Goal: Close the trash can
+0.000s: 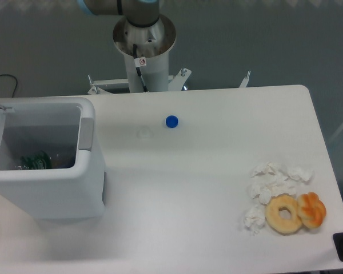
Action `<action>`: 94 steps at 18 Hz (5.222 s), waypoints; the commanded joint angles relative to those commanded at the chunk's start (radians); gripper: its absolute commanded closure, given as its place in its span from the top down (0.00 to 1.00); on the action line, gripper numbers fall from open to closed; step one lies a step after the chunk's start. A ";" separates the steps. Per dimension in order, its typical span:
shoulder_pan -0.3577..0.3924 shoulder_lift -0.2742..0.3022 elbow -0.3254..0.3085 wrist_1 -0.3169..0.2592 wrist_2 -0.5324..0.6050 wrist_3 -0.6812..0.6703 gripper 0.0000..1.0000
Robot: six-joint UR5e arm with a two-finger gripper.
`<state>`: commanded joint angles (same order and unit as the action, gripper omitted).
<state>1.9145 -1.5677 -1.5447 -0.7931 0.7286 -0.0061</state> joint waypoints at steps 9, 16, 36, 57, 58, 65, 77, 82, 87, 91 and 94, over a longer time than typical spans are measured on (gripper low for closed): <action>-0.046 -0.066 0.034 0.000 0.000 0.003 1.00; -0.048 -0.094 0.040 0.000 0.003 0.006 1.00; 0.078 -0.028 -0.061 -0.006 0.139 0.075 1.00; 0.267 -0.029 -0.135 -0.011 0.170 0.146 1.00; 0.276 -0.029 -0.140 -0.011 0.172 0.146 1.00; 0.279 -0.038 -0.147 -0.011 0.212 0.164 1.00; 0.278 -0.038 -0.192 -0.015 0.213 0.195 1.00; 0.279 -0.038 -0.198 -0.015 0.215 0.195 1.00; 0.281 -0.038 -0.206 -0.015 0.215 0.195 1.00; 0.282 -0.037 -0.218 -0.017 0.215 0.195 1.00; 0.282 -0.035 -0.219 -0.015 0.215 0.195 1.00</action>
<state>2.1967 -1.6030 -1.7641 -0.8084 0.9434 0.1887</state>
